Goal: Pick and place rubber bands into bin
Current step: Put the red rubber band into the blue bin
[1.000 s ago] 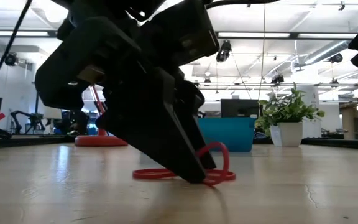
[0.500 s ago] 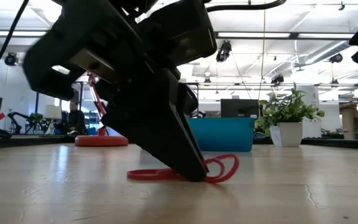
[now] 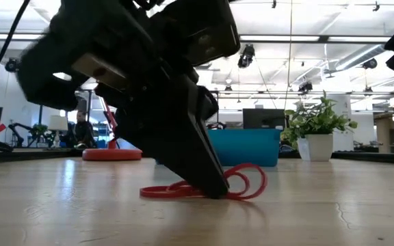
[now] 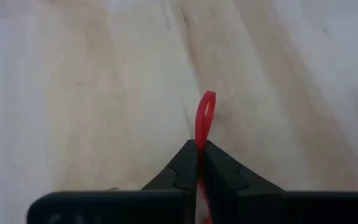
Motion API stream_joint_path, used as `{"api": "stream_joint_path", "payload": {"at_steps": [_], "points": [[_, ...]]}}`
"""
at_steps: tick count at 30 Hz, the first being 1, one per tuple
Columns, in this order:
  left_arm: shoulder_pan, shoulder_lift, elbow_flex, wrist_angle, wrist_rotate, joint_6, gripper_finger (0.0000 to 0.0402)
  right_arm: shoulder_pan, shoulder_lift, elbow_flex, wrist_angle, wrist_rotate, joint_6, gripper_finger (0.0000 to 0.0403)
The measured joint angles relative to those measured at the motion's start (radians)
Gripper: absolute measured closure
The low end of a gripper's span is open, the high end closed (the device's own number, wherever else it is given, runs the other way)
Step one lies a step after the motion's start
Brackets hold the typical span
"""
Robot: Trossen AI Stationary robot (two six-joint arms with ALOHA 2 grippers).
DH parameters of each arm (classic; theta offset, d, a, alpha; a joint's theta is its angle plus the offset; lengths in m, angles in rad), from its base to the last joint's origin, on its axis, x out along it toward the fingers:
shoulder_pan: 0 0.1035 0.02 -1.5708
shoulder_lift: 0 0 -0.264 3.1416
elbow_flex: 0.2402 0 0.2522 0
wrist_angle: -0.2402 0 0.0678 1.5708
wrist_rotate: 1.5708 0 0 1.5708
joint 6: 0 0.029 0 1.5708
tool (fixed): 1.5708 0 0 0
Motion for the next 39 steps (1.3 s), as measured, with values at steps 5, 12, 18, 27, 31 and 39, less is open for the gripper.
{"api": "stream_joint_path", "payload": {"at_steps": [5,12,18,27,31,39], "points": [[0.038,-0.110,0.010,-0.010,-0.101,0.040,0.0401,-0.002,0.000,-0.004,-0.005,0.000,-0.090,0.0342],[0.120,-0.258,0.009,-0.007,-0.185,0.041,0.0401,-0.003,0.000,-0.048,-0.013,0.000,-0.160,0.0342],[0.243,-0.324,0.014,0.007,-0.231,0.041,0.0401,-0.002,0.000,-0.081,-0.077,0.000,-0.163,0.0342],[0.435,-0.333,0.010,-0.024,-0.231,0.045,0.0402,-0.002,0.000,-0.096,-0.150,-0.020,-0.152,0.0342],[0.514,-0.333,-0.007,-0.023,-0.209,0.105,0.0402,-0.004,0.000,-0.106,-0.164,-0.020,-0.095,0.0342],[0.648,-0.333,-0.038,-0.043,-0.129,0.126,0.0402,-0.017,-0.001,-0.118,-0.165,-0.020,0.089,0.0342]]}}
